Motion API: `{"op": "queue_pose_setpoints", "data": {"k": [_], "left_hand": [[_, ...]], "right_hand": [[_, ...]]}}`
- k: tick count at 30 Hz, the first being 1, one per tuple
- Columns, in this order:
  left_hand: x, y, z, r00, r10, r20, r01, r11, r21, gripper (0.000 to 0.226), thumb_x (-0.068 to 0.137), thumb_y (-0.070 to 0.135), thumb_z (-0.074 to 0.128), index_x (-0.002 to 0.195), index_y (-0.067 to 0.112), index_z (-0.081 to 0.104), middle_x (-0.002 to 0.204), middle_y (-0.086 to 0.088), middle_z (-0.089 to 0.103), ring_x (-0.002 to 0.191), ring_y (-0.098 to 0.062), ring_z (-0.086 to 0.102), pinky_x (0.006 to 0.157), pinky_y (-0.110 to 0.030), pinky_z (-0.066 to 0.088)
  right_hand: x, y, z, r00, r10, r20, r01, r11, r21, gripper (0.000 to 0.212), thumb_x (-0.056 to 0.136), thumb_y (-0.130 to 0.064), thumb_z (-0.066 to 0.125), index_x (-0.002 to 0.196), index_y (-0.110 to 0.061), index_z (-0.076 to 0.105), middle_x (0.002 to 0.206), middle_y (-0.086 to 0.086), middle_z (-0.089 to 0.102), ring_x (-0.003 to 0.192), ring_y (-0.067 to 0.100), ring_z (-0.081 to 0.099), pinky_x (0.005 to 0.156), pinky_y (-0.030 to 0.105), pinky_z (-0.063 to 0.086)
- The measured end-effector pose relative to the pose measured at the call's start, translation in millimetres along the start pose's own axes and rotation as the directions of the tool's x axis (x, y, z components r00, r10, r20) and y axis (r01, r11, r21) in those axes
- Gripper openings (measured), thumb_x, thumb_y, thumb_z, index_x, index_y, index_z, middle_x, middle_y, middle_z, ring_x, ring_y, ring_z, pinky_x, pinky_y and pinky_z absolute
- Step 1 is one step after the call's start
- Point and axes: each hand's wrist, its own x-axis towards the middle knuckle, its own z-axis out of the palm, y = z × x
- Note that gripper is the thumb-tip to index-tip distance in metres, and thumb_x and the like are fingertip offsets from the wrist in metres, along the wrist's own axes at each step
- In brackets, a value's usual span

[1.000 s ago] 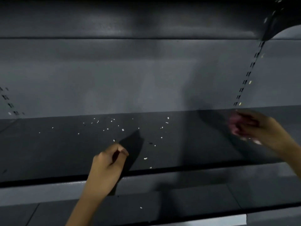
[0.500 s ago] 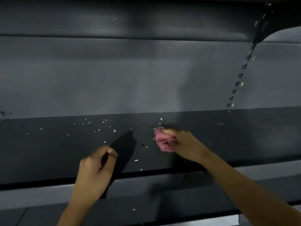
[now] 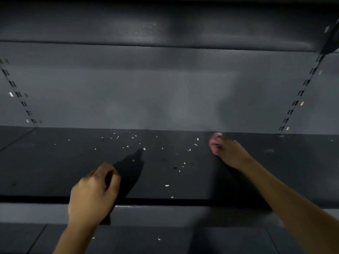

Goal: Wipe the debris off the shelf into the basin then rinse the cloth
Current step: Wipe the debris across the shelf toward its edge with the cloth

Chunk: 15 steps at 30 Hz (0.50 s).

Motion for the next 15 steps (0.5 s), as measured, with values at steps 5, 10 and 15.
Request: {"op": "queue_pose_setpoints", "data": {"k": [5,10,15], "left_hand": [[3.8,-2.1,0.3,0.994,-0.034,0.103,0.028,0.998,0.061,0.009,0.087,0.019,0.057,0.078,0.022,0.058,0.055,0.005,0.054,0.049,-0.019,0.054,0.048,-0.024,0.036],[2.8,-2.2,-0.5,0.996,-0.024,0.084,0.017,0.997,0.075,0.011,0.086,0.022,0.055,0.076,0.024,0.058,0.056,0.002,0.058,0.050,-0.023,0.055,0.049,-0.025,0.034],[3.8,-1.9,3.1,0.996,0.022,0.087,-0.028,0.997,0.070,0.010,0.085,0.024,0.054,0.078,0.020,0.059,0.061,-0.001,0.062,0.057,-0.028,0.059,0.055,-0.029,0.042]], "right_hand": [[17.7,-83.8,34.1,0.972,-0.194,0.132,0.150,0.946,0.287,0.025,0.087,0.001,0.040,0.087,-0.020,0.052,0.084,0.003,0.057,0.076,0.016,0.053,0.073,0.024,0.044],[33.2,-75.3,2.3,0.997,-0.024,-0.069,0.062,0.778,0.625,0.031,0.083,0.011,0.036,0.088,-0.005,0.062,0.069,0.006,0.060,0.055,0.010,0.054,0.042,0.014,0.037],[22.2,-1.6,-12.7,0.996,0.087,-0.038,-0.082,0.992,0.099,0.023,0.086,0.000,0.047,0.087,-0.020,0.059,0.088,0.005,0.060,0.086,0.023,0.059,0.078,0.033,0.045]]}}
